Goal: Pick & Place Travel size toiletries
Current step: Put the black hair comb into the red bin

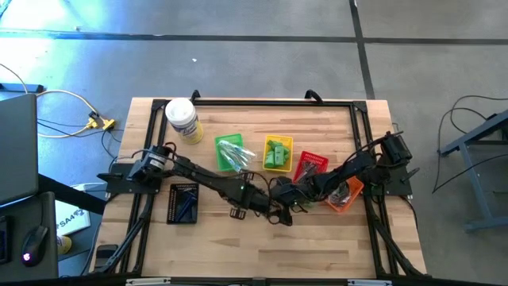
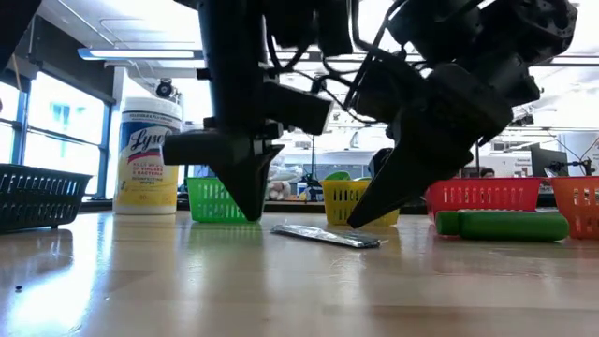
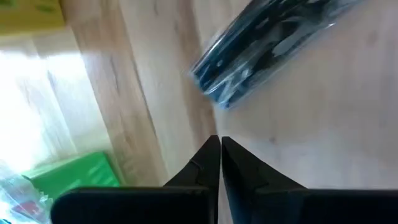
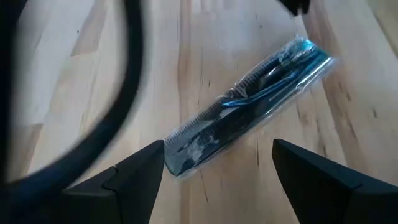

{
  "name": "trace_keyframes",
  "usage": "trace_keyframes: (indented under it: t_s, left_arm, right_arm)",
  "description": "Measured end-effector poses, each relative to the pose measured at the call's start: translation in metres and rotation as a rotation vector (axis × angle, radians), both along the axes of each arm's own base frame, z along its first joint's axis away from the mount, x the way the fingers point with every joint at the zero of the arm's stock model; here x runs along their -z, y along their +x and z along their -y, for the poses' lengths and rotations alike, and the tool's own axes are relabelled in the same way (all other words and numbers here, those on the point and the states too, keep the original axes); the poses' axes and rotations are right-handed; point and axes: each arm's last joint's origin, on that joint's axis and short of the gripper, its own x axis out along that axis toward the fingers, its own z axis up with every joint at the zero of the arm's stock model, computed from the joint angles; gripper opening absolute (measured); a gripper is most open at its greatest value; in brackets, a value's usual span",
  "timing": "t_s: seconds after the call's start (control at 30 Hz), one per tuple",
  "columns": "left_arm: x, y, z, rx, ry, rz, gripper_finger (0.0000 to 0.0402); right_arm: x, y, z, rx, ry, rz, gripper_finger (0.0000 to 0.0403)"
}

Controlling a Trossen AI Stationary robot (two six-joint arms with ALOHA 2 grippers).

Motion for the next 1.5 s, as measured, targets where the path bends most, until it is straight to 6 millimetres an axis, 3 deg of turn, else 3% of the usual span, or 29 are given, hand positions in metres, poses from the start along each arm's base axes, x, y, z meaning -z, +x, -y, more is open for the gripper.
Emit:
trace_keyframes:
  t_s: [0.27,0.6,0.8,1.0,1.27,1.37,1.5]
  left_arm:
    - [0.009,0.001,-0.013,0.016,-0.162,-0.035,0.0012]
    - [0.01,0.001,-0.005,0.047,-0.177,-0.021,0.0012]
    - [0.011,0.0,-0.001,0.038,-0.159,-0.009,0.0012]
    - [0.011,0.0,-0.002,0.016,-0.162,-0.008,0.0012]
    - [0.011,-0.001,-0.002,-0.007,-0.144,-0.014,0.0012]
    - [0.011,-0.002,-0.003,-0.019,-0.137,-0.016,0.0012]
    - [0.008,-0.007,-0.005,-0.064,-0.063,-0.075,0.0012]
  right_arm:
    - [0.008,0.002,0.0,-0.012,0.058,-0.019,0.029]
    - [0.014,0.004,0.006,0.089,-0.026,-0.014,0.0274]
    - [0.028,0.006,0.002,0.106,-0.164,0.014,0.0225]
    - [0.033,0.007,0.002,0.108,-0.193,0.001,0.0163]
    - [0.035,0.006,0.003,0.083,-0.194,-0.015,0.0015]
    - [0.034,0.006,0.004,0.06,-0.218,-0.008,0.0005]
    - [0.018,0.002,-0.003,-0.005,-0.242,0.028,0.0002]
